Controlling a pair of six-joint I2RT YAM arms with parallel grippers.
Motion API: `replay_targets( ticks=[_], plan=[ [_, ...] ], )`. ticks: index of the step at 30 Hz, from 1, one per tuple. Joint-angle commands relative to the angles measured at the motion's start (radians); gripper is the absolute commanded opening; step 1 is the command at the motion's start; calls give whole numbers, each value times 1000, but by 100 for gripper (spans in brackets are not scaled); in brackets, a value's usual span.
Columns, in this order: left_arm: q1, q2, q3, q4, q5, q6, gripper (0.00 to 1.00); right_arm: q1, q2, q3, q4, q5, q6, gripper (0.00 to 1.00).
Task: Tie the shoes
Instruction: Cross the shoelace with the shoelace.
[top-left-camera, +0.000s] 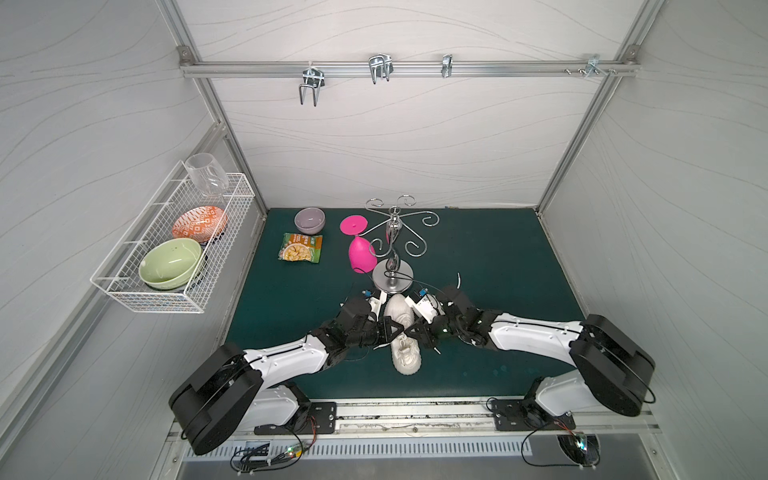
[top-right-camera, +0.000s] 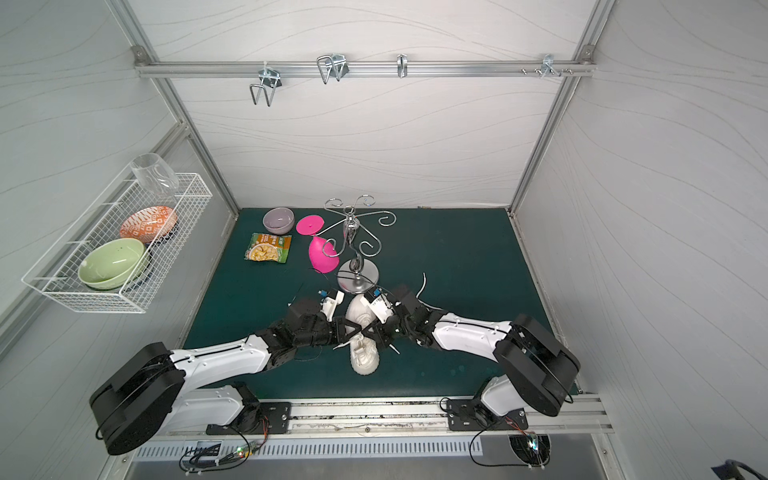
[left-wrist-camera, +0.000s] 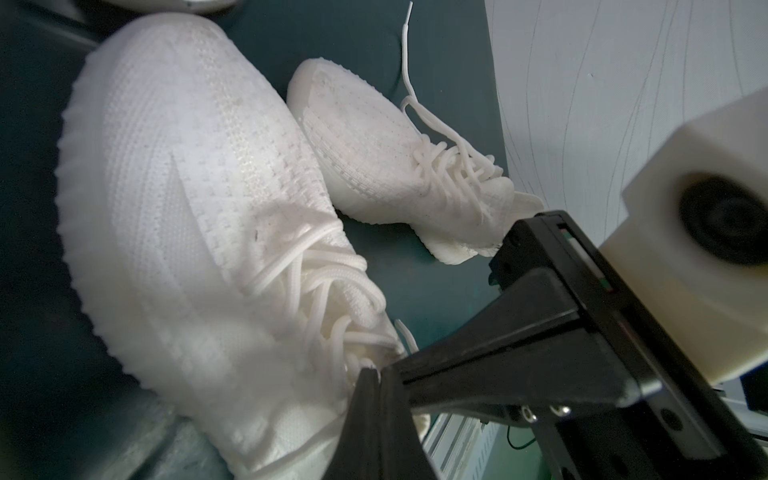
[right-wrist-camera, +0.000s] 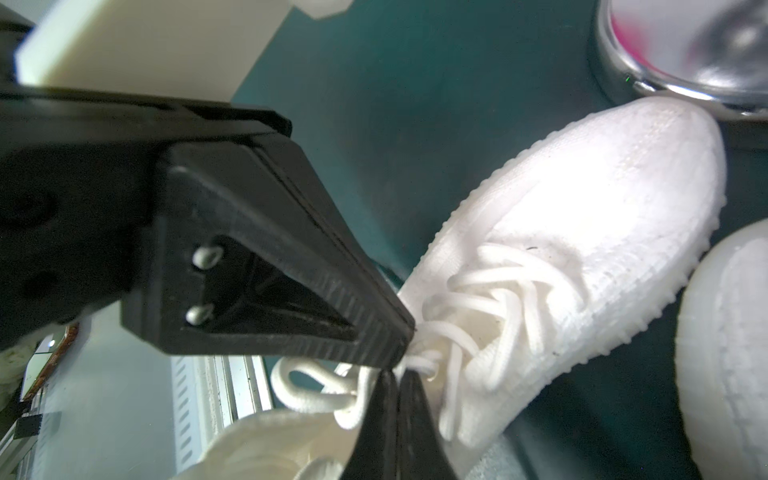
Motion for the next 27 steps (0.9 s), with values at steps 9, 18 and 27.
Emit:
replay_targets(
  ticks=[9, 18, 27],
  plan=[
    [0, -68, -54, 98, -84, 44, 0, 6, 41, 49, 28, -19, 5, 0],
    [0, -47, -65, 150, -59, 39, 0, 6, 53, 0, 13, 0, -7, 0],
    [0, -110, -46, -18, -83, 12, 53, 6, -26, -43, 6, 26, -8, 0]
  ],
)
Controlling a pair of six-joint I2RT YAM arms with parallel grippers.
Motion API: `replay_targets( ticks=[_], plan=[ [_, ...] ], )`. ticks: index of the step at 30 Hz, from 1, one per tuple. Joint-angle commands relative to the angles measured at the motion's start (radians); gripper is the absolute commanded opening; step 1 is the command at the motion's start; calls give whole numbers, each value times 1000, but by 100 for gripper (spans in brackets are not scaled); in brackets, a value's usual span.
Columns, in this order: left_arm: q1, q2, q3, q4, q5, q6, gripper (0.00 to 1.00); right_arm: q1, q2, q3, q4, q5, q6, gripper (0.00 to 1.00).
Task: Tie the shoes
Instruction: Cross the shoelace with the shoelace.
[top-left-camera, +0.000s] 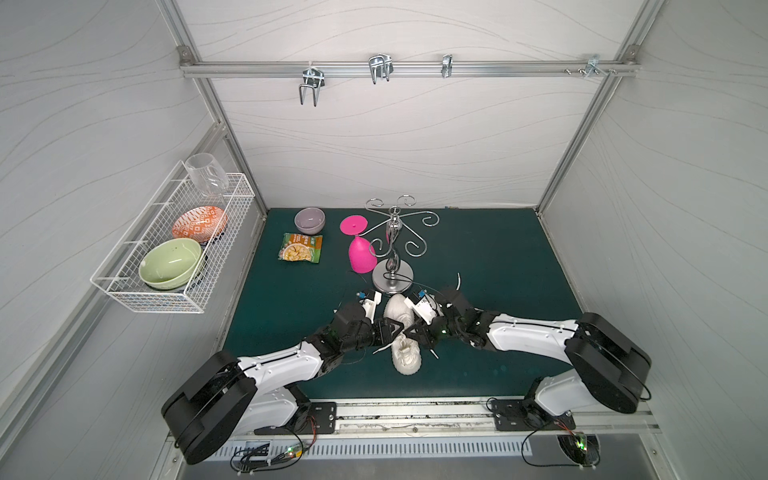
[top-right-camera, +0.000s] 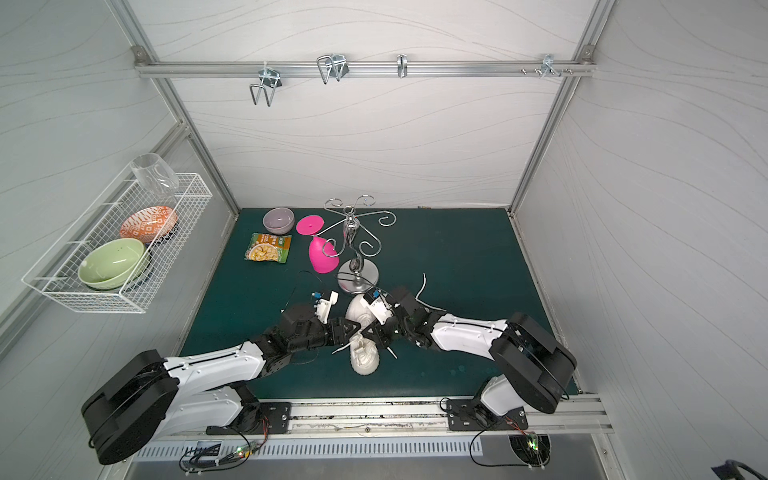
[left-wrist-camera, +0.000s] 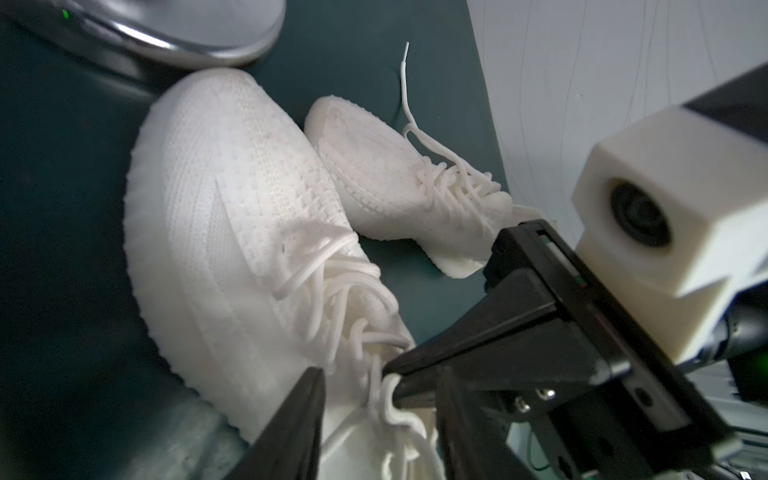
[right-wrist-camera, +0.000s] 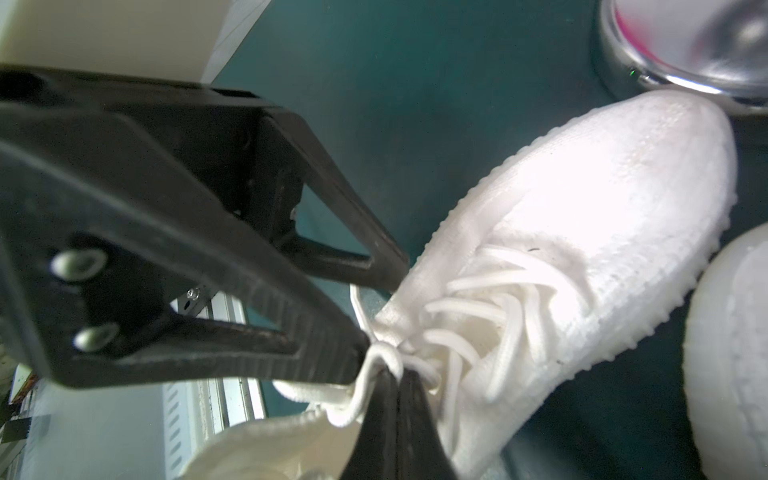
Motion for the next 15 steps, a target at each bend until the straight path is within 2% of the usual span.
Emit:
replay_targets(
  ticks=[1, 6, 12, 15],
  plan=[
    [0, -51, 27, -87, -27, -1, 55, 4, -43, -18, -29, 18, -6, 0],
    [1, -76, 64, -211, 75, -28, 63, 3, -49, -18, -31, 18, -8, 0],
    [0, -77, 84, -256, 194, -54, 74, 3, -39, -23, -20, 13, -2, 0],
    [-1, -64, 85, -289, 255, -70, 77, 4, -36, -23, -20, 14, -2, 0]
  ],
)
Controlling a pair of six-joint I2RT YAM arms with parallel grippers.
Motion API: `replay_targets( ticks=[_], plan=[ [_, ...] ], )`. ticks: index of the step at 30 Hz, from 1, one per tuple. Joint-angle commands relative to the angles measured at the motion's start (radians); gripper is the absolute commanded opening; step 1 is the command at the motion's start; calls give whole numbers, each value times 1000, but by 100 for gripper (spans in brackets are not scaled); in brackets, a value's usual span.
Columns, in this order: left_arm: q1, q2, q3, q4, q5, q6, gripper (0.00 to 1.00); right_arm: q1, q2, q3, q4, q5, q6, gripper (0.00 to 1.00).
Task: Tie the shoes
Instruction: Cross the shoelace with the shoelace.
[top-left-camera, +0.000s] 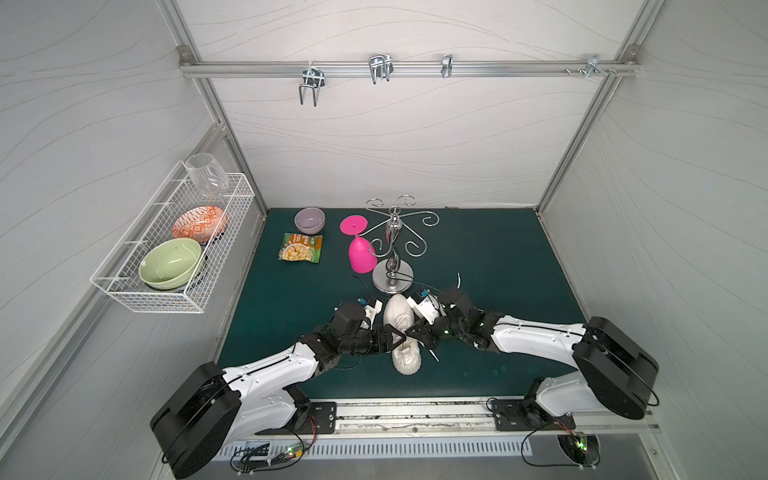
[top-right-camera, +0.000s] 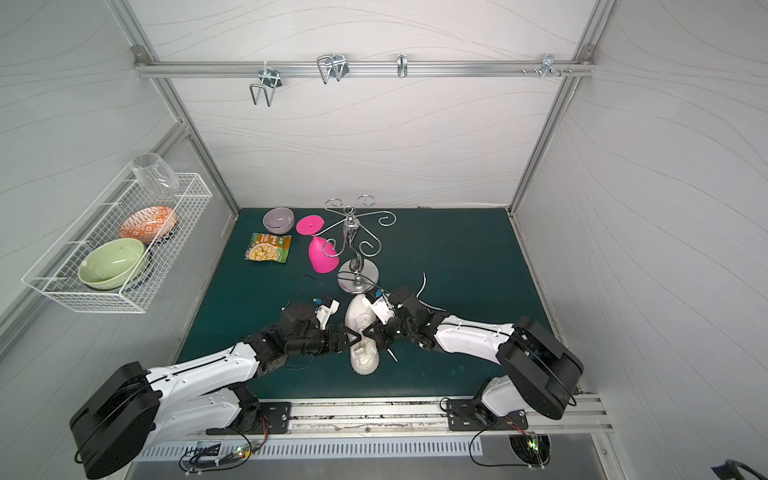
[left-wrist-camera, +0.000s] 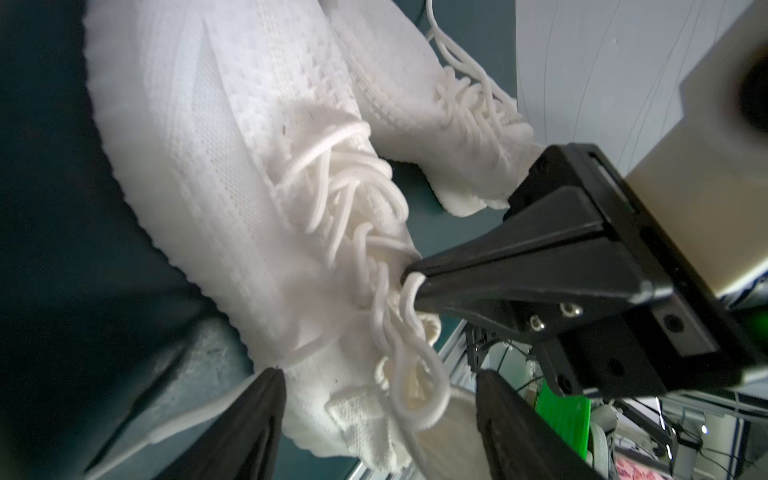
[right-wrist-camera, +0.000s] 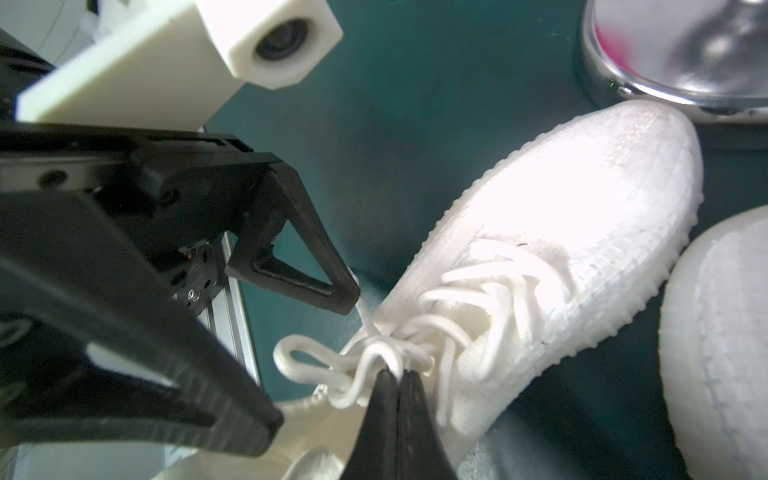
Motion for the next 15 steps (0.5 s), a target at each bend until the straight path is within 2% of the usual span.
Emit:
replay_targets(
  ticks=[1, 4, 9, 12, 15],
  plan=[
    [-5, 8, 36, -33, 106, -22, 77, 4, -6, -13, -11, 2, -3, 0],
    [-23, 23, 21, -44, 138, -26, 73, 4, -11, -10, -10, 0, -1, 0],
    [-44, 81, 5, -66, 139, -21, 52, 8, -24, 12, -23, -10, -2, 0],
    [-44, 114, 0, -66, 130, -17, 43, 16, -28, 29, -34, -7, -12, 0],
    [-44, 153, 1, -58, 135, -11, 43, 18, -26, 39, -35, -7, -15, 0]
  ],
)
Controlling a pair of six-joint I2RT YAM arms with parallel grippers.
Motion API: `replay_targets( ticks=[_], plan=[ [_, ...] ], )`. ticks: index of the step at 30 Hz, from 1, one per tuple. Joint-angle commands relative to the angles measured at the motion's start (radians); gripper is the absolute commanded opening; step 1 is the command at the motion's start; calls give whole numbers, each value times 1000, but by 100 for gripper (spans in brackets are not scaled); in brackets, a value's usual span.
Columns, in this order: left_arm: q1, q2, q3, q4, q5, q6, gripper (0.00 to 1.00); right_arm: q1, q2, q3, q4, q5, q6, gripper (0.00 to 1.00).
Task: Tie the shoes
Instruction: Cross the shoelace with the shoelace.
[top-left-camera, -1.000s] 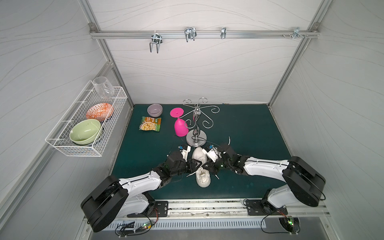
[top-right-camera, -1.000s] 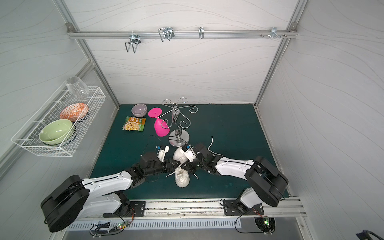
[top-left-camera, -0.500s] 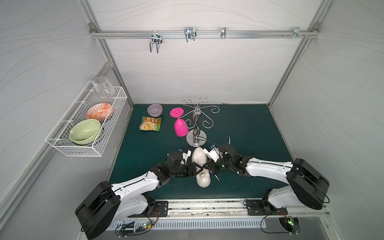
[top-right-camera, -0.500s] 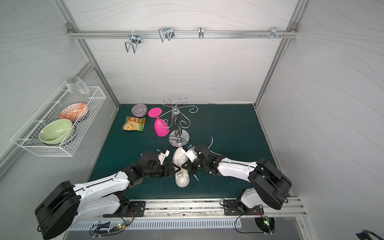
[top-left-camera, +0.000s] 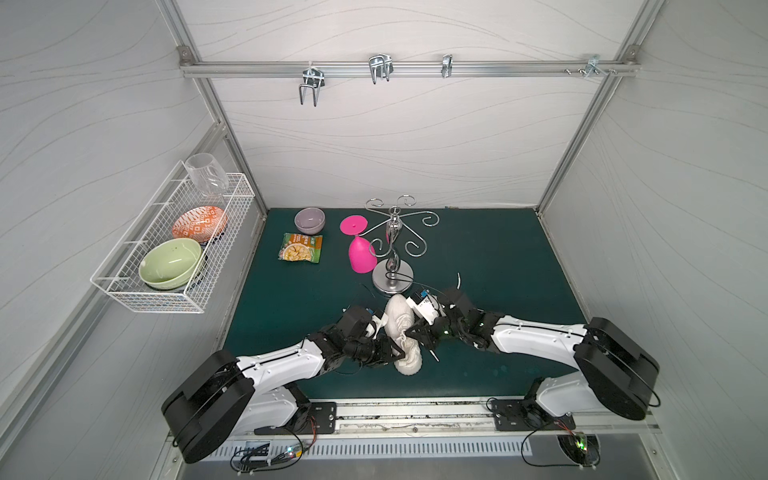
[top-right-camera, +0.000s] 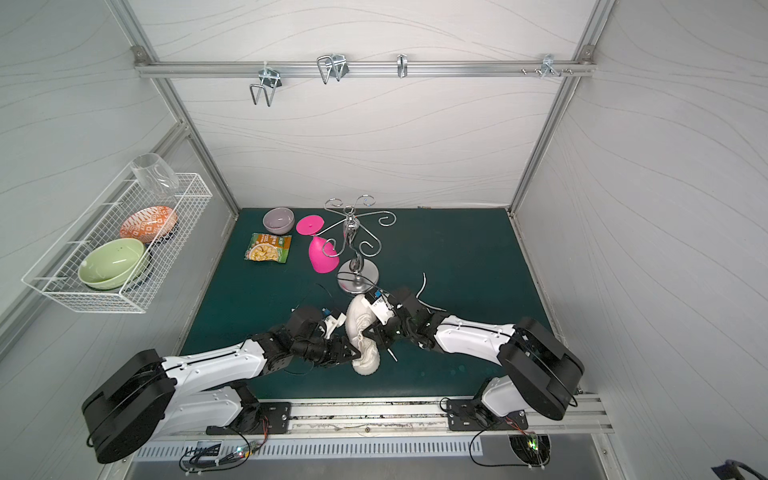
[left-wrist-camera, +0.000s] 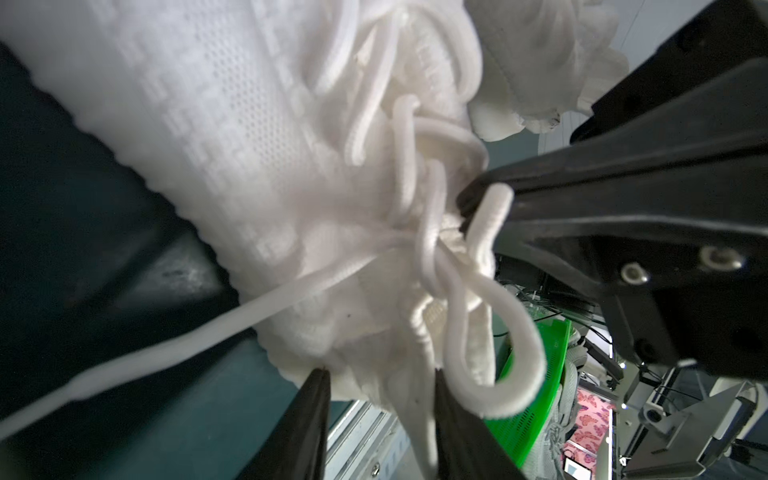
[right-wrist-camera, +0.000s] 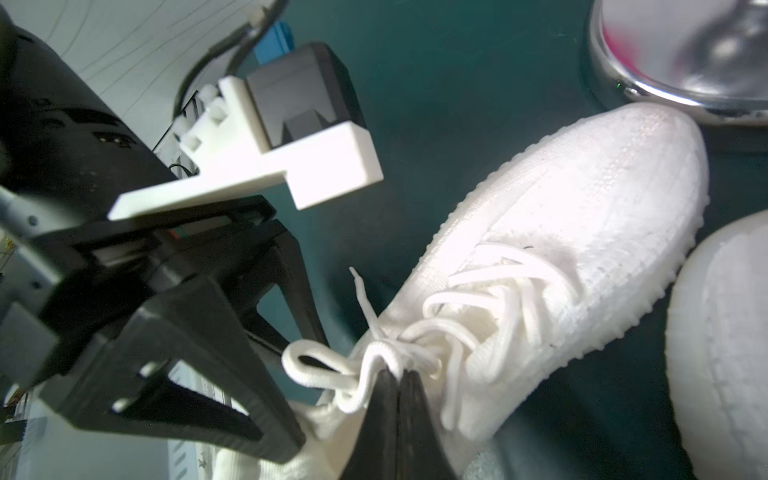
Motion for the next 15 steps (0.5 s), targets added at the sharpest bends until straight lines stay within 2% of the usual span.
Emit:
replay_targets(
  ticks=[1, 6, 10, 13, 15],
  plan=[
    [-8, 65, -1, -27, 10, 18, 43, 10, -19, 32, -22, -8, -13, 0],
    [-11, 152, 4, -35, 11, 58, 41, 21, -9, 43, -29, -6, -15, 0],
    [-11, 151, 14, -52, -4, 69, 42, 22, 0, 14, -21, 12, -15, 0],
    [-10, 116, 24, -95, -27, 83, 50, 22, -2, -8, -24, 24, -17, 0],
    [-11, 69, 26, -126, -54, 89, 62, 22, -7, -18, -33, 36, -22, 0]
  ],
)
